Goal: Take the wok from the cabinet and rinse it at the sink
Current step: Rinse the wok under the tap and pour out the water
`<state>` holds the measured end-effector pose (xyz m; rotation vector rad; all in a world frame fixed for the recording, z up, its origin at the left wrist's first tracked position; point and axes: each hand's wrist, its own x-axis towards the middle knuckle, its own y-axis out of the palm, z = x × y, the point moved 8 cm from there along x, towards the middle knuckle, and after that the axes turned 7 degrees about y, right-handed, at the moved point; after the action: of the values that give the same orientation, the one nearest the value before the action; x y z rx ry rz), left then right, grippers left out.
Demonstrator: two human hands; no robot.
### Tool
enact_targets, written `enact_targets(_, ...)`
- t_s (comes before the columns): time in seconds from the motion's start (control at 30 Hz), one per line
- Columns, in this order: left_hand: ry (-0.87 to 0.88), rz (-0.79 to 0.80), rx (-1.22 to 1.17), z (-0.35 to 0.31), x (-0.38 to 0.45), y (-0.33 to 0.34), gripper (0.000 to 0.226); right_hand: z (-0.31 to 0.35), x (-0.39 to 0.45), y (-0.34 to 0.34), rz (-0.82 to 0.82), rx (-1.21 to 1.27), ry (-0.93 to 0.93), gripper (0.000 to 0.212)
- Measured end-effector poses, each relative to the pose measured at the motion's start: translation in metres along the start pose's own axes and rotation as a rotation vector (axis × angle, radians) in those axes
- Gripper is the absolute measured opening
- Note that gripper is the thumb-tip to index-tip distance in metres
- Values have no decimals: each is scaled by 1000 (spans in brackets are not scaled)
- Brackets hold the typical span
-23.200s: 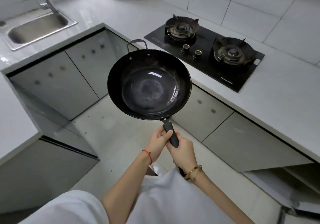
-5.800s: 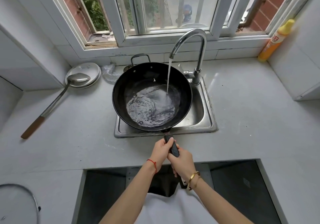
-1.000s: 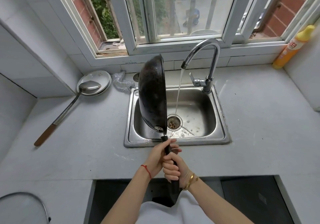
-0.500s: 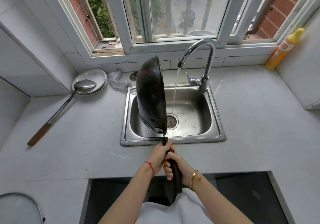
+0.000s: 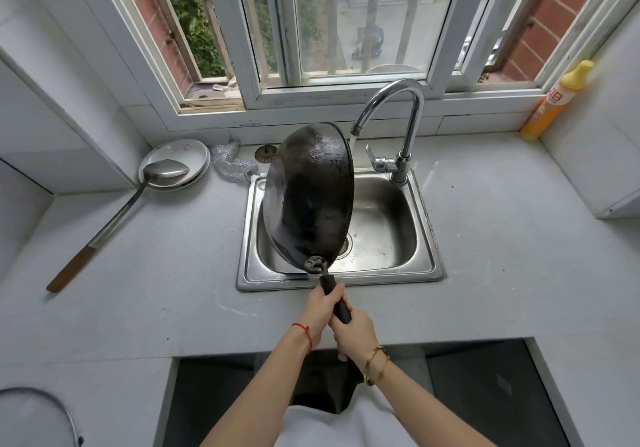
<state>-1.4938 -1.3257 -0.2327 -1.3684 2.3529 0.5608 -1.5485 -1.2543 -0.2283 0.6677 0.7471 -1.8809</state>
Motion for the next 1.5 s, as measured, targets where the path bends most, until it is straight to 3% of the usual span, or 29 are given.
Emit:
enact_targets(0.17, 30, -30, 57, -2, -2, -13, 21, 1, -3, 16, 174, 150, 73, 23)
enact_targets(0.37, 25, -57, 114, 3, 2, -15, 21, -1, -5, 19, 241, 198, 107, 24)
enact_targets(0.77, 56, -16, 110, -7, 17, 14, 16, 2, 6, -8, 221, 257, 124, 32)
enact_targets(1.5, 74, 2, 222, -29, 46, 20, 38, 25, 29, -19, 221, 248, 125, 29)
